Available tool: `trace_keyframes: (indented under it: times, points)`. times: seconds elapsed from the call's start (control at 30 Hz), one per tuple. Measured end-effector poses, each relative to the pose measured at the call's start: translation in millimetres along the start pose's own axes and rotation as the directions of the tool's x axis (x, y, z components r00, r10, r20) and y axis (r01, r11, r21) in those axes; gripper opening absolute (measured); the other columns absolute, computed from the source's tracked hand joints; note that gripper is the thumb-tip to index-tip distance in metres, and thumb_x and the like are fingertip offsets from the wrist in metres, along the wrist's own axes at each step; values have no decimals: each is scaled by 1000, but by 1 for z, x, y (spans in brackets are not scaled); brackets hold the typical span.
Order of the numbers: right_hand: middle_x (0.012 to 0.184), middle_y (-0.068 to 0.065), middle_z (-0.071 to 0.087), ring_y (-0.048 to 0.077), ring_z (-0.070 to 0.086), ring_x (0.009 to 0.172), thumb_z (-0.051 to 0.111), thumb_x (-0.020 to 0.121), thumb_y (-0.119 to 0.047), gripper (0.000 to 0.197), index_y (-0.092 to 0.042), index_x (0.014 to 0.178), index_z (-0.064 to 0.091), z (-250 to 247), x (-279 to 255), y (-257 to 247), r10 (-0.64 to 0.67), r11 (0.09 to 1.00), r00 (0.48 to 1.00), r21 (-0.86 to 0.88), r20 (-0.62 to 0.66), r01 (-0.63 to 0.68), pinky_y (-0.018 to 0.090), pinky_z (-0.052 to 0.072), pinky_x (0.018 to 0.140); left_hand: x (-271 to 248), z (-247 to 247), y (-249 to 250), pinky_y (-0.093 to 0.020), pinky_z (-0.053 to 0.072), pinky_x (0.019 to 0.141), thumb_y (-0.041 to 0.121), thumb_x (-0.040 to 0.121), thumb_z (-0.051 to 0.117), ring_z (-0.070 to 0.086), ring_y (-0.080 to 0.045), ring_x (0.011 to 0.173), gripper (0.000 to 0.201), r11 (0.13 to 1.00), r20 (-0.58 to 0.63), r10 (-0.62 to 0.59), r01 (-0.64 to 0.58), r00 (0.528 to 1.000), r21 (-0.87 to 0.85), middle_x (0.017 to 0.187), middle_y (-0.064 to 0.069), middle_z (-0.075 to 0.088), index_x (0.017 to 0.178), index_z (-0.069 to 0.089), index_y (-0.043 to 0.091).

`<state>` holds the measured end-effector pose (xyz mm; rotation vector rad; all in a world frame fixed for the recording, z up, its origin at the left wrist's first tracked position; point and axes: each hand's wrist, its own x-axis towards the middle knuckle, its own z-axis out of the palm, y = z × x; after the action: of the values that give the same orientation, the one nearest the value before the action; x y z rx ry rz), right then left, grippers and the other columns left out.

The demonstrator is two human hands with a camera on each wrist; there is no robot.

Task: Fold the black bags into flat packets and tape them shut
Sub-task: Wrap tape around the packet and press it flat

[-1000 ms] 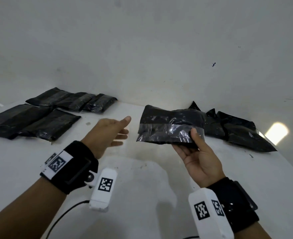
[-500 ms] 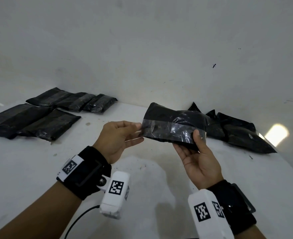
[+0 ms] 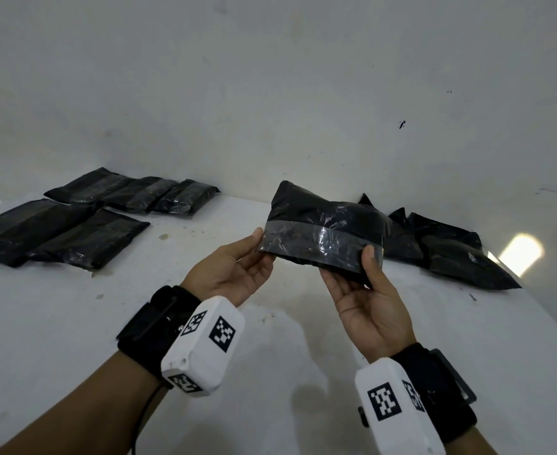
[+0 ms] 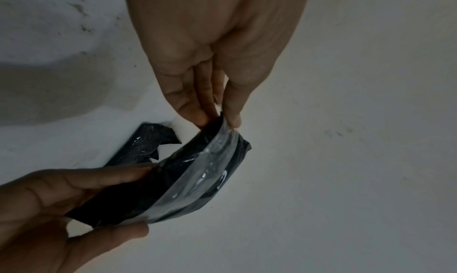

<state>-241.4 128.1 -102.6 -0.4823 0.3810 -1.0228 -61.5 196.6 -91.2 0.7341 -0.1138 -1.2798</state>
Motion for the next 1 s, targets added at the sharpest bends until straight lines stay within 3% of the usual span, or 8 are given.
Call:
trace_keyframes:
  times: [0.23,0.37,0.43,0.57,0.7,0.77,0.87,1.0]
  points:
    - [121,19,68,31,68,108,63,81,-20,43,-7,122,61,0,0,3,15,1000,1000,18,-6,-15,46,57,88,6,-3,-9,-16,51,49,16,68,74,67,-16,74,29,995,-54,92,-93,994,-28,91,-12,71,92,66,3]
    - [123,19,67,31,68,109,61,85,-19,47,-7,130,56,0,1,4,11,1000,1000,12,3,-11,46,57,88,7,-3,-8,-19,54,52,19,81,71,65,-16,68,20,993,-64,114,-112,991,33,82,-11,71,90,65,2]
    - [123,19,68,30,68,110,60,87,-19,45,-7,130,56,-1,2,4,6,1000,1000,-1,8,-6,46,56,90,6,-4,-8,-24,56,56,20,86,70,64,-16,65,20,985,-63,131,-123,989,119,82,-10,69,93,66,2]
    - [123,19,68,30,68,110,59,89,-18,43,-6,131,55,-5,2,4,-2,999,1000,-40,8,3,45,56,90,4,-7,-6,-31,49,66,28,88,70,59,-16,76,16,901,-108,235,-175,966,397,79,0,69,86,70,12]
    - [123,20,67,31,68,109,64,84,-19,50,-4,131,56,-10,3,7,-6,993,1000,-116,-29,3,45,58,88,-4,-6,-2,-32,46,67,44,84,70,60,-15,78,32,775,-65,285,-190,956,602,85,1,68,88,74,12]
    - [121,20,68,32,68,108,68,81,-24,52,-4,128,58,-14,3,7,15,976,998,-215,-61,-27,46,58,88,-7,-9,0,-29,47,65,41,80,75,62,-16,76,35,729,-34,275,-185,961,659,83,-2,68,92,74,9]
    - [110,17,73,28,72,97,76,76,-35,55,-1,117,66,-21,1,3,36,845,987,-522,-158,-114,40,59,80,-9,-18,5,-27,47,60,27,81,77,64,-16,67,26,743,-95,227,-109,969,660,79,-7,68,93,71,5]
    - [76,2,69,17,61,69,80,74,-44,52,-2,103,72,-34,2,-2,33,560,964,-794,-262,-235,29,43,59,-12,-38,7,-27,44,58,19,82,75,66,-18,67,18,732,-183,107,47,977,680,79,-9,68,89,68,5]
